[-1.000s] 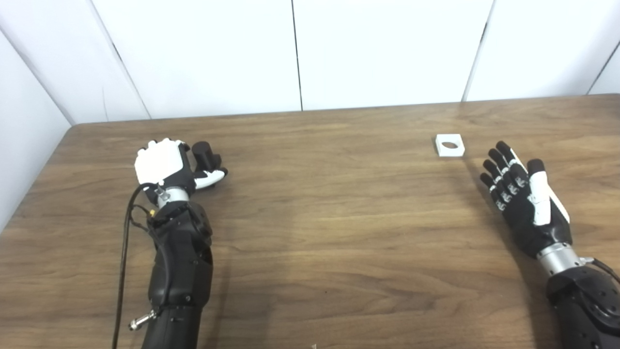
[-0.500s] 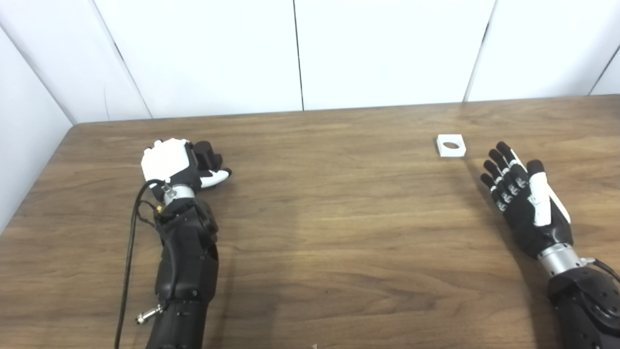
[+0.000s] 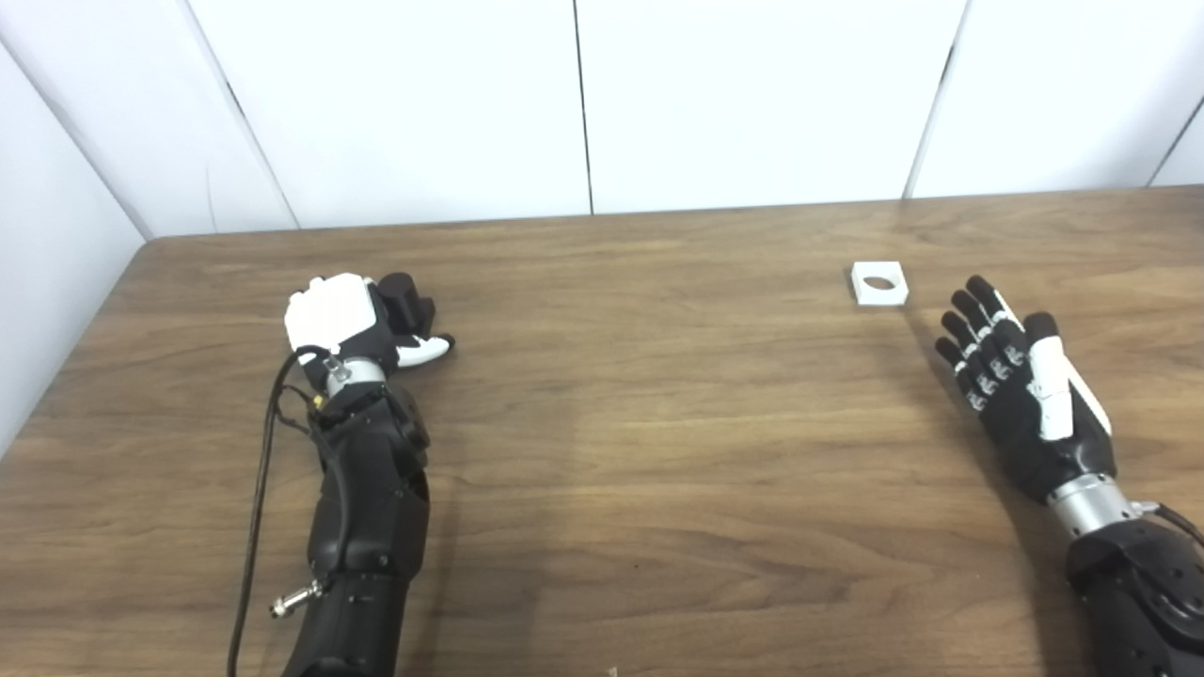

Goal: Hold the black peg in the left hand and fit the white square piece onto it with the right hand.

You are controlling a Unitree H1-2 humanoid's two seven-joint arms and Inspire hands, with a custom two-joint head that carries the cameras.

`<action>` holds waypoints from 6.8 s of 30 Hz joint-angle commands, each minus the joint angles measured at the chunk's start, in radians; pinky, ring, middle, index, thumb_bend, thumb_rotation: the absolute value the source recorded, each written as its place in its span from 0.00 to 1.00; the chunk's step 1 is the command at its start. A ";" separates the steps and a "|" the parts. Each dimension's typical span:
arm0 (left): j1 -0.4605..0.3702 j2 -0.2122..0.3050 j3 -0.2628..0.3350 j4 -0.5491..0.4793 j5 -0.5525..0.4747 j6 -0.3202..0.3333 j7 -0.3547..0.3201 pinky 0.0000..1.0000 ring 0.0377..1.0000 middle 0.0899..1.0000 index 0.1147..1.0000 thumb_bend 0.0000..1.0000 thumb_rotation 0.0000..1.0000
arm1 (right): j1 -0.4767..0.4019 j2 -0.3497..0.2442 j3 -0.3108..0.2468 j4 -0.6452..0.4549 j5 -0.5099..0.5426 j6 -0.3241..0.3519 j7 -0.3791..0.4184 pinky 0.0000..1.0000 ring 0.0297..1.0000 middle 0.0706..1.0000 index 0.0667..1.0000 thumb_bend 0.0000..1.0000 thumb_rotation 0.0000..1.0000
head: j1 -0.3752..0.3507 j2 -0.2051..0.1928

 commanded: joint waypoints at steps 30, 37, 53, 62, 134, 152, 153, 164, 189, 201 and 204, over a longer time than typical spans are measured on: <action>-0.046 0.026 -0.019 0.001 -0.021 0.002 0.041 1.00 1.00 0.91 0.57 0.73 0.30 | 0.059 0.002 0.004 0.063 0.025 -0.037 0.020 1.00 1.00 1.00 1.00 0.67 0.90 | -0.008 0.000; -0.039 0.026 -0.023 -0.003 -0.028 0.002 0.036 1.00 1.00 0.92 0.58 0.72 0.28 | 0.063 -0.001 0.003 0.052 0.021 -0.032 0.014 1.00 1.00 1.00 1.00 0.67 0.90 | -0.008 -0.002; -0.028 0.025 -0.026 -0.011 -0.095 0.002 0.069 1.00 1.00 0.91 0.42 0.52 0.07 | 0.068 -0.001 0.002 0.040 0.030 -0.026 0.010 1.00 1.00 1.00 1.00 0.66 0.91 | -0.014 0.005; -0.020 0.027 -0.033 -0.027 -0.103 0.002 0.052 1.00 1.00 0.90 0.42 0.51 0.06 | 0.067 0.002 -0.005 0.037 0.043 -0.022 0.006 1.00 1.00 1.00 1.00 0.66 0.88 | -0.016 0.008; 0.305 -0.005 -0.520 -0.501 -0.280 -0.051 -0.015 0.94 0.98 0.88 0.42 0.52 0.07 | 0.074 0.024 0.021 -0.008 0.015 0.022 -0.023 1.00 1.00 1.00 1.00 0.63 0.93 | -0.056 0.025; 0.373 -0.032 -0.610 -0.566 -0.249 -0.075 -0.056 0.92 0.99 0.89 0.43 0.52 0.07 | 0.086 0.028 0.024 -0.044 0.014 0.044 -0.035 1.00 1.00 1.00 1.00 0.62 0.94 | -0.071 0.032; 0.374 -0.032 -0.616 -0.572 -0.242 -0.074 -0.064 0.91 0.98 0.89 0.43 0.52 0.07 | 0.088 0.027 0.023 -0.043 0.016 0.043 -0.032 1.00 1.00 1.00 1.00 0.62 0.94 | -0.072 0.032; 0.399 -0.052 -0.627 -0.595 -0.300 -0.097 -0.092 0.95 1.00 0.91 0.43 0.52 0.06 | 0.091 0.031 0.023 -0.042 0.015 0.047 -0.036 1.00 1.00 1.00 1.00 0.62 0.92 | -0.075 0.035; 0.405 -0.045 -0.627 -0.597 -0.295 -0.104 -0.108 0.96 1.00 0.91 0.43 0.52 0.07 | 0.024 -0.008 0.052 -0.150 -0.113 0.127 -0.125 0.97 1.00 1.00 1.00 0.63 0.44 | -0.090 0.045; 0.409 -0.048 -0.627 -0.600 -0.286 -0.101 -0.113 0.97 1.00 0.91 0.43 0.52 0.07 | -0.064 -0.081 0.150 -0.149 -0.394 0.091 -0.192 0.97 0.95 0.93 0.88 0.68 0.42 | -0.102 0.046; 0.411 -0.048 -0.626 -0.599 -0.287 -0.100 -0.114 0.97 1.00 0.91 0.43 0.52 0.07 | -0.080 -0.094 0.162 -0.143 -0.432 0.088 -0.192 0.95 0.94 0.91 0.84 0.72 0.42 | -0.108 0.044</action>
